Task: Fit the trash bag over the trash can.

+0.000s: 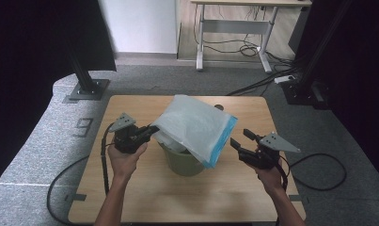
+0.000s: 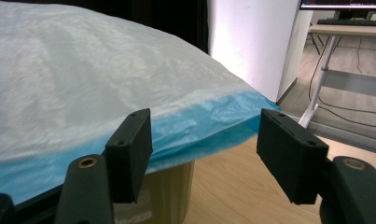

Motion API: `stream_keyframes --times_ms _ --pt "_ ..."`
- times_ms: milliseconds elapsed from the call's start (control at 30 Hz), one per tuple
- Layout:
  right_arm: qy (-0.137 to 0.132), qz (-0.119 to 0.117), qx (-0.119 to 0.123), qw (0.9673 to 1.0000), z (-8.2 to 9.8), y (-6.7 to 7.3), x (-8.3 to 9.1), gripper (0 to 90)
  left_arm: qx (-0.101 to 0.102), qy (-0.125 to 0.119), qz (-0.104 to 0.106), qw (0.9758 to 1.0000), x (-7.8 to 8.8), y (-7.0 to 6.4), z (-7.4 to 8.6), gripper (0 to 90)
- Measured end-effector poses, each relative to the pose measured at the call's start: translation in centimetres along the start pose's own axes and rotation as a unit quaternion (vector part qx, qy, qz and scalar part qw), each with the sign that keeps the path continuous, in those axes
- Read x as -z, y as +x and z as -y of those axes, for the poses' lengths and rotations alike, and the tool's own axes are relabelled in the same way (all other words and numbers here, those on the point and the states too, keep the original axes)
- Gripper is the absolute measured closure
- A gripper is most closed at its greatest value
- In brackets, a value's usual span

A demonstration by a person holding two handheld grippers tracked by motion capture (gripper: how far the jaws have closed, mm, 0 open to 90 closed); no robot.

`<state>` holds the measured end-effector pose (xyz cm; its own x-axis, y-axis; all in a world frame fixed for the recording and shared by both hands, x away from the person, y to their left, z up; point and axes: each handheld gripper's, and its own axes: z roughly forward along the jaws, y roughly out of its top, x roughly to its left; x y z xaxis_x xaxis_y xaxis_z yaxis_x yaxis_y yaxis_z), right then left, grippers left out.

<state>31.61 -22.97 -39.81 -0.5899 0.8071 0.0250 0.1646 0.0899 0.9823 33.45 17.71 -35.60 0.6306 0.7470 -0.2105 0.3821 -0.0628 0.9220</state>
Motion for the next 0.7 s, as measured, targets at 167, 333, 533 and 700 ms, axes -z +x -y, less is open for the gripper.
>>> stream_keyframes --times_ms 167,333,533,700 --pt "0.013 -0.015 -0.021 0.9996 0.0 0.0 -1.6 31.9 0.002 0.000 0.007 1.0000 0.1 0.1 0.3 88.1" --pt "0.022 -0.043 -0.018 0.9987 0.8 1.3 -2.2 28.3 0.002 0.001 0.013 0.9999 0.4 0.1 0.5 87.3" --pt "0.029 -0.066 -0.031 0.9969 1.5 1.7 -2.7 26.2 0.002 -0.005 0.012 0.9999 0.8 0.1 0.5 86.5" --pt "0.034 -0.061 -0.031 0.9971 2.1 1.5 -2.7 26.0 -0.001 -0.006 0.014 0.9999 1.0 0.4 0.6 87.0"
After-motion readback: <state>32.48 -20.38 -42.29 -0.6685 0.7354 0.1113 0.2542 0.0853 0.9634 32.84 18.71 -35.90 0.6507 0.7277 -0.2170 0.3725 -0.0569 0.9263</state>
